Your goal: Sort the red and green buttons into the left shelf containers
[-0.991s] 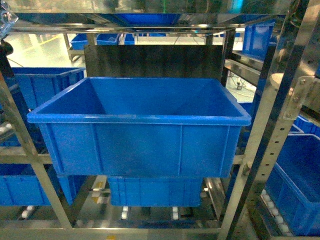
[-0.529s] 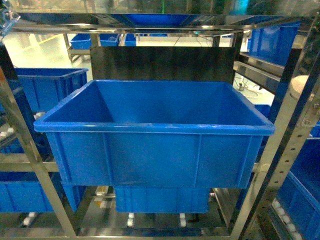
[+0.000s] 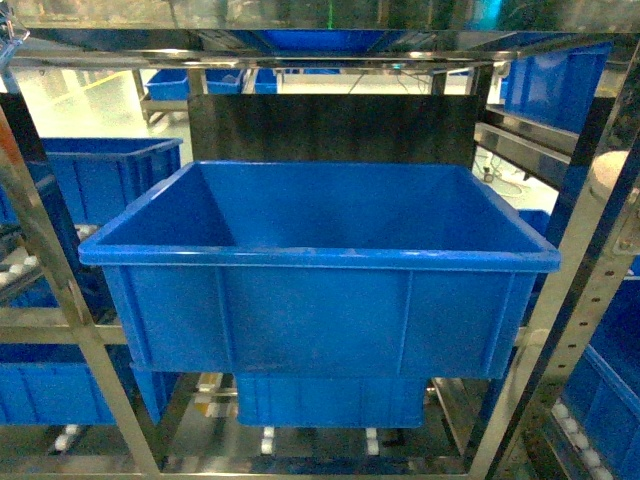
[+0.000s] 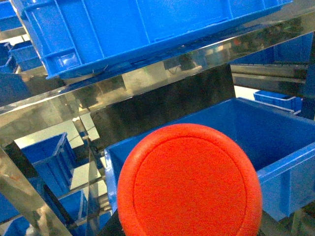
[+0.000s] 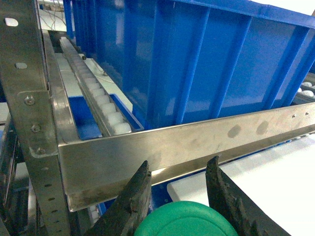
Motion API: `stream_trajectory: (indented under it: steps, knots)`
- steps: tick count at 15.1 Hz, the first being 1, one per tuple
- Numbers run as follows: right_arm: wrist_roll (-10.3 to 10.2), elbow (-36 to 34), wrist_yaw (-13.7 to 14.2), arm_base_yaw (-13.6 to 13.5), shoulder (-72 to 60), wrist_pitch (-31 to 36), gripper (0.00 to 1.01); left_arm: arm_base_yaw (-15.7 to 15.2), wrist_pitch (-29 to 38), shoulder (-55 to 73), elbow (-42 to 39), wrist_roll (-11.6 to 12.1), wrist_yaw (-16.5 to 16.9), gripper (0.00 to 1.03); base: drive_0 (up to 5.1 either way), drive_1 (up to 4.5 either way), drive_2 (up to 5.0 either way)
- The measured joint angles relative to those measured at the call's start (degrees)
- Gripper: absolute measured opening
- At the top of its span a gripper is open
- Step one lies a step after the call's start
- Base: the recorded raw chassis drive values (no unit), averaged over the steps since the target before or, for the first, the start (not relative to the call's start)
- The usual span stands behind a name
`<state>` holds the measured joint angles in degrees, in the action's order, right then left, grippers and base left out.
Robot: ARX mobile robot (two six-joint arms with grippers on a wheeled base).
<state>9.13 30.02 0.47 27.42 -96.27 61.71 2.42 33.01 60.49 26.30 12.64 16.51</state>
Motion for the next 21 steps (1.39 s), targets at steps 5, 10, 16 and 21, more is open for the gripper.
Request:
stream_trajectory:
  steps: [5,10,16,21]
  knots:
    - [0.0,0.0,0.0,0.0,0.0,0.1,0.30,0.0,0.0,0.0,0.0,0.0,0.0,0.24,0.0,0.45,-0.5]
    - [2.7,2.9,1.5,-8.2,2.7,-3.8,0.30,0.0,0.0,0.0,0.0,0.0,0.0,0.24,0.0,0.00,0.0]
    - [7.1,11.4,7.3,-23.5,-0.1,-7.7,0.30,0.0,0.0,0.0,0.0,0.0,0.0,0.24,0.0,0.00,0.0]
    - [8.3,12.2,15.5,-31.0,0.0,-14.6,0.30,0.0,0.0,0.0,0.0,0.0,0.0,0.24,0.0,0.00,0.0]
